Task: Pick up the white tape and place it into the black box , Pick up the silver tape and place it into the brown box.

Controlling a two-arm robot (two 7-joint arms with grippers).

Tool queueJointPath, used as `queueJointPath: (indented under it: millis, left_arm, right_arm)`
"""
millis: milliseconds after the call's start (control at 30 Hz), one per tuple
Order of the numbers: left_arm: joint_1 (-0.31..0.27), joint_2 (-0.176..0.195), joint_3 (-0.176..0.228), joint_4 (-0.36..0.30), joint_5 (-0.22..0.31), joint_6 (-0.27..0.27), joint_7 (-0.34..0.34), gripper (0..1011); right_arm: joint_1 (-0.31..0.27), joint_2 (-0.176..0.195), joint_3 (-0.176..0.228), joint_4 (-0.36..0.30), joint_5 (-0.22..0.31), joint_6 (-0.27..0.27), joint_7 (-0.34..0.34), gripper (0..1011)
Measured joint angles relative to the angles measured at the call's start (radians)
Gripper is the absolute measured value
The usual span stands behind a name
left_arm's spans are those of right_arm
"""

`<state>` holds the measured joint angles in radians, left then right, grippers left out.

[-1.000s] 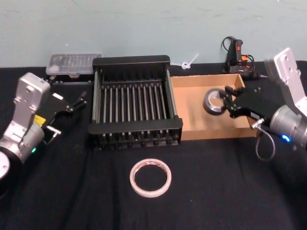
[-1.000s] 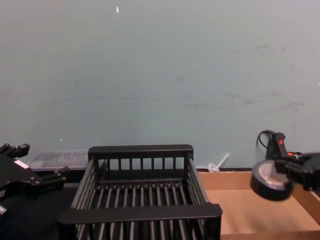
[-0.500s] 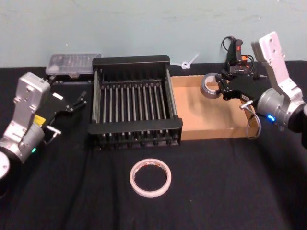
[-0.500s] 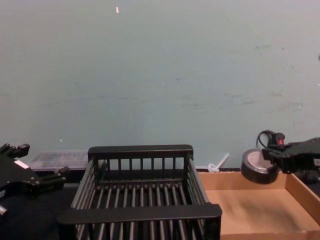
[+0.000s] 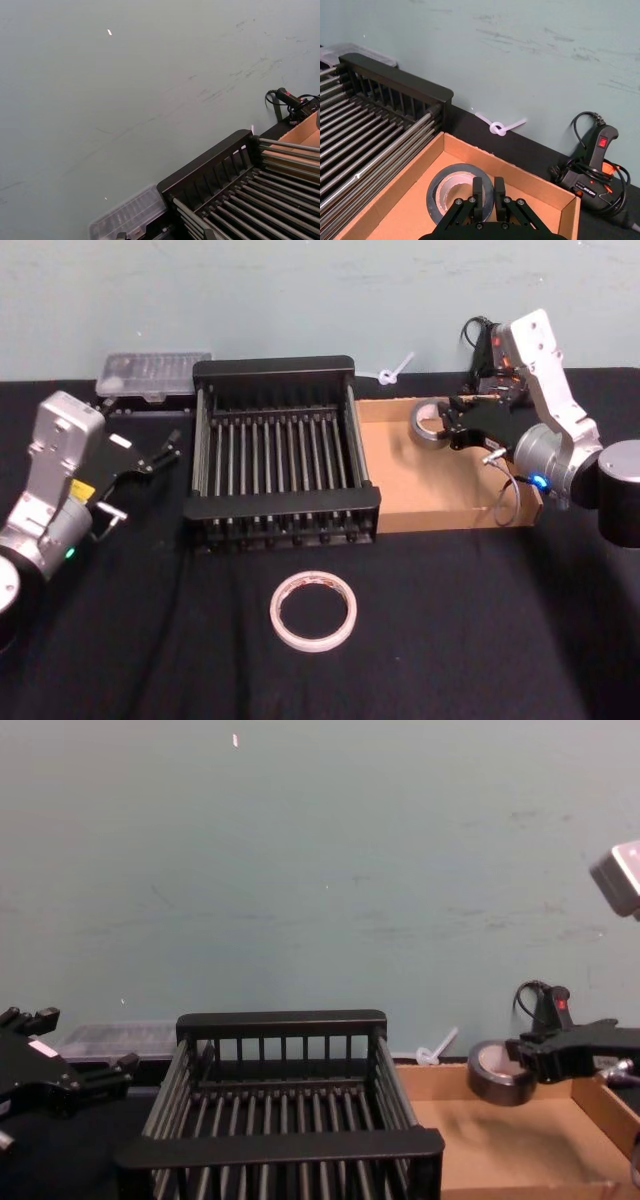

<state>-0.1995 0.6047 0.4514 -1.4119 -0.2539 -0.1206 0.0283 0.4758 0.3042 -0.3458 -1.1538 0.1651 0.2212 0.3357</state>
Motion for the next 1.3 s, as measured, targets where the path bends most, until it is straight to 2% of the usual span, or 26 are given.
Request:
queueJointPath:
  millis: [300, 400, 733, 767, 800, 967, 1000, 1033, 1300]
  left_arm:
    - [0.0, 0.0, 0.0, 0.0, 0.0, 0.0, 0.0, 1001]
    - [0.0, 0.0, 0.0, 0.0, 0.0, 0.0, 0.0, 1001]
    - [0.0, 0.0, 0.0, 0.0, 0.0, 0.0, 0.0, 1001]
    - [0.0, 0.0, 0.0, 0.0, 0.0, 0.0, 0.0, 1001]
    - [0.0, 0.0, 0.0, 0.0, 0.0, 0.0, 0.0, 1001]
    - [0.0, 0.0, 0.0, 0.0, 0.0, 0.0, 0.0, 1001]
    - [0.0, 0.0, 0.0, 0.0, 0.0, 0.0, 0.0, 1001]
    - [0.0, 0.0, 0.0, 0.0, 0.0, 0.0, 0.0, 1001]
    - [0.0, 0.0, 0.0, 0.0, 0.0, 0.0, 0.0, 1001]
  right_arm:
    - [0.0, 0.001, 0.0, -0.002, -0.001, 0.0, 0.001, 140]
    - [-0.001, 0.001, 0.001, -0.003, 0.0, 0.001, 0.001, 172]
    - [-0.002, 0.002, 0.002, -0.006, 0.003, 0.002, 0.001, 492]
    - [-0.003, 0.002, 0.002, -0.006, 0.003, 0.002, 0.001, 553]
    - [-0.003, 0.002, 0.002, -0.006, 0.003, 0.002, 0.001, 553]
    - [-0.003, 0.003, 0.002, -0.007, 0.004, 0.002, 0.0, 733]
    - [-0.003, 0.003, 0.002, -0.007, 0.004, 0.002, 0.0, 733]
    - [-0.003, 0.003, 0.002, -0.007, 0.004, 0.002, 0.0, 787]
    - [-0.004, 0.003, 0.002, -0.008, 0.005, 0.002, 0.0, 991]
